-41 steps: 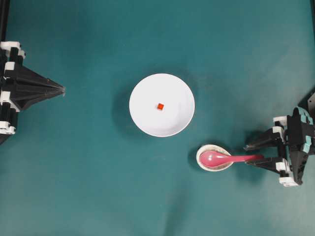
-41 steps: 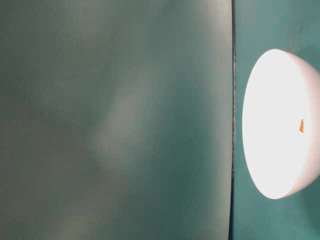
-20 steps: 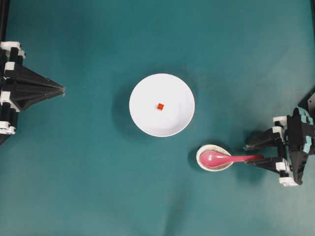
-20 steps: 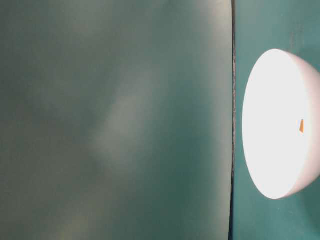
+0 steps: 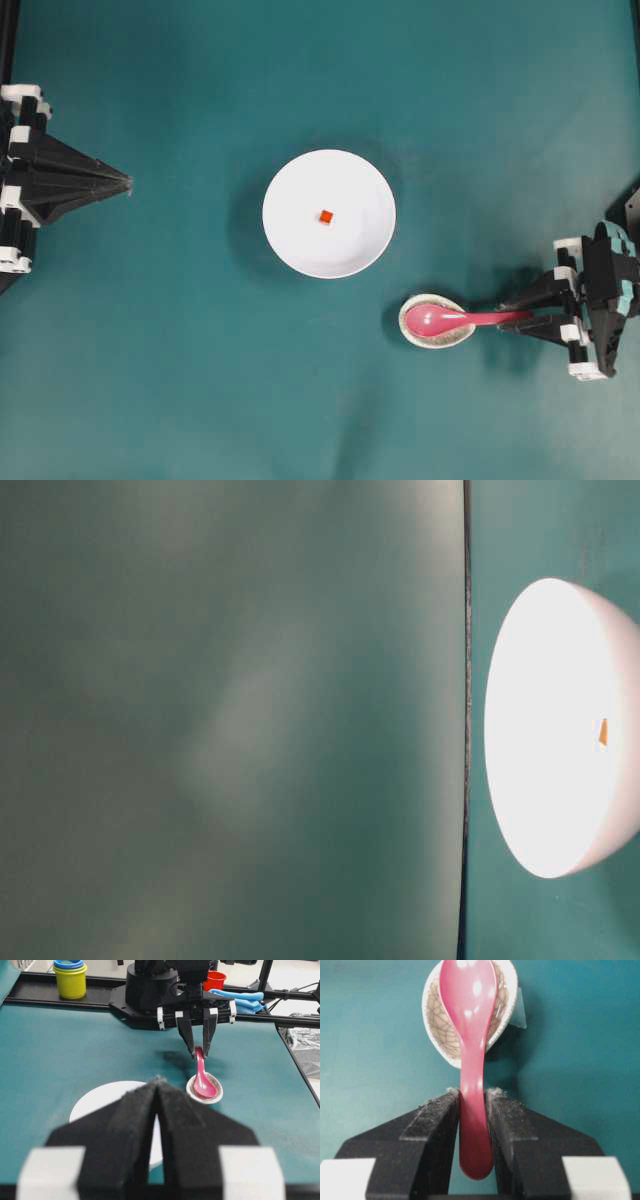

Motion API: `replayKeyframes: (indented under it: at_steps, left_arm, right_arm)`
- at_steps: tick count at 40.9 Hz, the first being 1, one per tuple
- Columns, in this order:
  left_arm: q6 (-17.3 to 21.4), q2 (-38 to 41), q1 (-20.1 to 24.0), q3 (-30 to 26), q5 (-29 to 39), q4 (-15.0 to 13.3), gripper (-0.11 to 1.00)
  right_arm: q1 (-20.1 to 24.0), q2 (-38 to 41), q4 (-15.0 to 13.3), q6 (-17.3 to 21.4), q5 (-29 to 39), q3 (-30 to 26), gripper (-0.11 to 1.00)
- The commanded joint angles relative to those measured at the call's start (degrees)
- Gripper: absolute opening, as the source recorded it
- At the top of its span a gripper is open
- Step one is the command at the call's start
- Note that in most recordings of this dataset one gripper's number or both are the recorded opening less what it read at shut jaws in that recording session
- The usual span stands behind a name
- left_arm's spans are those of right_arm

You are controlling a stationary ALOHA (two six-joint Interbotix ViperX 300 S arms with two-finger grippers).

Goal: Grip the spoon and scoop the red block from the bowl with right arm.
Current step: 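Close the right gripper on the pink spoon handle and lift it, then carry the spoon with the right gripper over the white bowl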

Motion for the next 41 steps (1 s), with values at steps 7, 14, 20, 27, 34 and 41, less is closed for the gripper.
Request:
replayKeyframes:
  at_steps: [7,14,20,27,34,41]
  left_arm:
    - [0.0,0.44,-0.09,-1.49,-0.18,0.09,0.0]
    - [0.0,0.44,-0.09,-1.49,0.09,0.18,0.0]
    - [0.0,0.44,-0.09,-1.49,0.35,0.09,0.0]
    - [0.0,0.44,-0.09,-1.41,0.44,0.09,0.0]
    - [0.0,0.44,-0.09,-1.49,0.62,0.09,0.0]
    - [0.0,0.44,-0.09,-1.49,0.62,0.18,0.0]
  right_arm:
    - [0.26,-0.35,-0.18,-0.7,-0.44,-1.05,0.31]
    - [0.26,-0.35,-0.18,-1.05,-0.62,-2.11,0.28]
    - [0.18,-0.35,-0.18,-1.76,-0.62,-3.08,0.24]
    - [0.26,-0.53,-0.18,-2.55,-0.62,-3.6,0.24]
    - [-0.7,-2.9,-0.18,-2.9,-0.7,-4.83,0.24]
    - [-3.87,-8.0,-0.18,-5.45,-0.18,-6.42,0.24]
